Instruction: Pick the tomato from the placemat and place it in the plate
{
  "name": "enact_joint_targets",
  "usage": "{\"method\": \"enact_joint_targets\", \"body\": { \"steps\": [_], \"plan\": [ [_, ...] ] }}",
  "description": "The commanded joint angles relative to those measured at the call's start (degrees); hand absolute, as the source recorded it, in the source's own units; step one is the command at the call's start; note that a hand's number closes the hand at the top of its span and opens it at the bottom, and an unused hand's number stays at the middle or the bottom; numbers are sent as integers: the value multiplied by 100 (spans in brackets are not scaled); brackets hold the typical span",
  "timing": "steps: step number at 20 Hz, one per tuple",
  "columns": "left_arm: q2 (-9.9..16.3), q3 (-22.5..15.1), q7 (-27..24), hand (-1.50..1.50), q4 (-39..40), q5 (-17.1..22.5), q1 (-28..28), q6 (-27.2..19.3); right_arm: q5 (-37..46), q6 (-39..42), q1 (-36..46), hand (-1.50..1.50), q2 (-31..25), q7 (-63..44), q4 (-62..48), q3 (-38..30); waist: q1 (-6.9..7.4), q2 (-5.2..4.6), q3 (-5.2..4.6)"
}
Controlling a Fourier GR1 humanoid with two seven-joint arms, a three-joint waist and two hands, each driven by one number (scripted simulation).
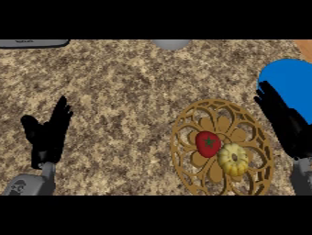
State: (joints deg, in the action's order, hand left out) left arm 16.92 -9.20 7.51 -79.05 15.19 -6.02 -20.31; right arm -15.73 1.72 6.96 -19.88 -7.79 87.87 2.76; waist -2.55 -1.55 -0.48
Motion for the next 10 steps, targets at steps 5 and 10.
{"method": "enact_joint_targets", "body": {
  "steps": [5,10],
  "plan": [
    [-45,-401,186,0,288,-34,52,518,-811,1342,2009,150,-598,581,-226,-625,509,87,58],
    [-189,-575,251,0,65,169,218,886,1072,180,1841,-150,-679,1944,-1279,-683,419,102,58]
  ]
}}
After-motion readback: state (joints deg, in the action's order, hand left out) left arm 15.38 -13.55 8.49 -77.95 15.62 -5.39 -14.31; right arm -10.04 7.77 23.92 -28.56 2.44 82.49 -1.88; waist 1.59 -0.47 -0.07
